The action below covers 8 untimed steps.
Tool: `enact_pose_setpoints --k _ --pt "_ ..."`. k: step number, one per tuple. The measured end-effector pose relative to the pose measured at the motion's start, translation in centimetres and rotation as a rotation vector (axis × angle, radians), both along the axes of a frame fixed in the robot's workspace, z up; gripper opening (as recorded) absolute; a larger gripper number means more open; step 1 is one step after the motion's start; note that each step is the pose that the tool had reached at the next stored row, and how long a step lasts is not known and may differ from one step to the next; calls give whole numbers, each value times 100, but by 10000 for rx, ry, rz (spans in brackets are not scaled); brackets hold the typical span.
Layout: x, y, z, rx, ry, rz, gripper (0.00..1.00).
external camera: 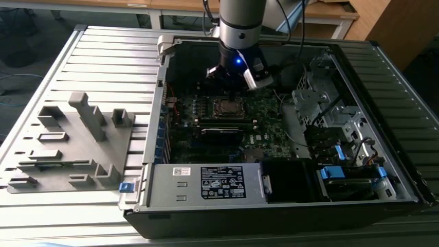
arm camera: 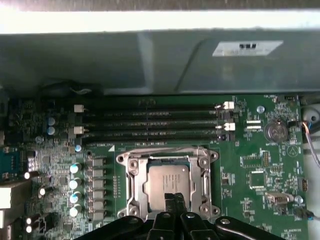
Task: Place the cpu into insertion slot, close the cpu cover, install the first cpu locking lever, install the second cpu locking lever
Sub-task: 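Install the second cpu locking lever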
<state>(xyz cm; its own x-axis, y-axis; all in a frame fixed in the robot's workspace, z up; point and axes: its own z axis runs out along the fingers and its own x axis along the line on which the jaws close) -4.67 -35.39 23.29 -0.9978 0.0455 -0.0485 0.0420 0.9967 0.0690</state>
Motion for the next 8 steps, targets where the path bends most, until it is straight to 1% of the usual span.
enact_pose_setpoints --k 8 --pt "0 -123 -1 0 0 -1 11"
